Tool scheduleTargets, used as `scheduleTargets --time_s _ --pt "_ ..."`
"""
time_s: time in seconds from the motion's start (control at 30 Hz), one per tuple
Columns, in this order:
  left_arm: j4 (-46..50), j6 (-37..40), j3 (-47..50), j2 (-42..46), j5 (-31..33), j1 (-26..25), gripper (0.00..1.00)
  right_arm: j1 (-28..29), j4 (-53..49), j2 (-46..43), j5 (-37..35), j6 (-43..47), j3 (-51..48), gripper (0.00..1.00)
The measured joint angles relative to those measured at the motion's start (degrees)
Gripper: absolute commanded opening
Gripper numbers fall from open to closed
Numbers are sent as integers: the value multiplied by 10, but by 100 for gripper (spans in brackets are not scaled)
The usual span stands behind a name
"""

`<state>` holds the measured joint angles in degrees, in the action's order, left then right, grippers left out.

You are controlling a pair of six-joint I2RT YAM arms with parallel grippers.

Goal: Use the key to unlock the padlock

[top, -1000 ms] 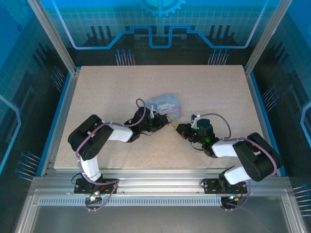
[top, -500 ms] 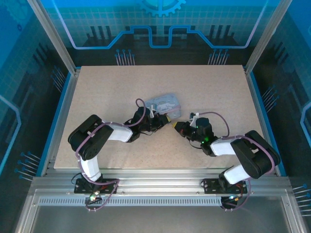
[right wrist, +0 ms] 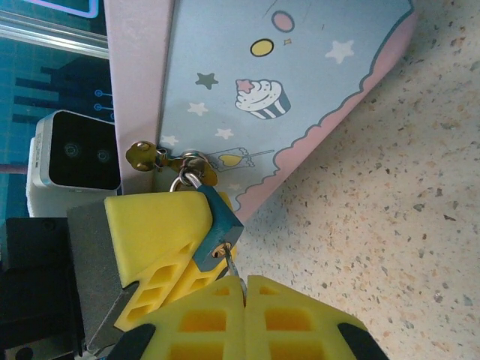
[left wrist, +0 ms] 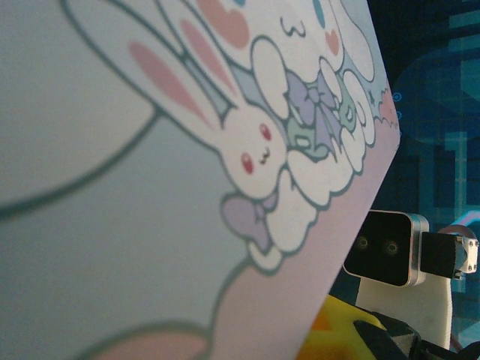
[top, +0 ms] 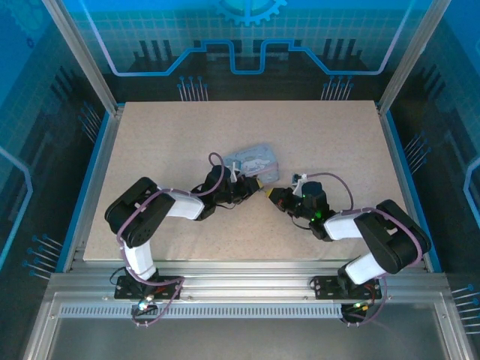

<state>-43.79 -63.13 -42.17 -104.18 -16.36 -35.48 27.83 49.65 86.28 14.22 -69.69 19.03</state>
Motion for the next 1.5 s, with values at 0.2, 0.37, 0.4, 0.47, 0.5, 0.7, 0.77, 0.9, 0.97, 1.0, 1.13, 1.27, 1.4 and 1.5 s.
scheduleTargets --time_s 0.2,0.37,0.4,0.47,0.5,0.7,0.77,0.9,0.97,1.0,1.13,1.27,1.4,1.5 --pt "-4 -1 0 0 0 1 7 1 9 2 5 0 1 0" --pt "-5 -3 2 -1 0 1 7 2 22 15 9 -9 2 0" --pt "-6 -3 3 -1 0 1 7 2 24 17 9 -11 2 0" --pt "-7 -6 3 -2 0 2 7 3 28 21 9 -15 2 0" --pt "-7 -7 3 -2 0 2 7 3 30 22 9 -16 2 0" --pt "-20 -15 7 -5 0 7 6 3 59 44 10 -43 5 0" --pt "-20 -15 7 -6 0 8 5 3 72 55 11 -59 5 0" --pt "-20 -15 7 -9 0 10 5 3 99 76 13 -91 6 0" --pt "-20 -15 7 -9 1 12 5 3 116 88 13 -110 6 0" --pt "-20 -15 7 -9 2 12 5 3 123 94 14 -117 6 0" --pt "-20 -18 8 -9 8 14 5 3 163 122 16 -148 6 0" --pt "-20 -26 8 -10 11 17 4 5 186 139 16 -154 10 0" --pt "-23 -30 8 -10 11 18 4 10 192 141 8 -136 11 0" --pt "-29 -35 8 -10 13 20 4 11 212 150 2 -128 11 0"
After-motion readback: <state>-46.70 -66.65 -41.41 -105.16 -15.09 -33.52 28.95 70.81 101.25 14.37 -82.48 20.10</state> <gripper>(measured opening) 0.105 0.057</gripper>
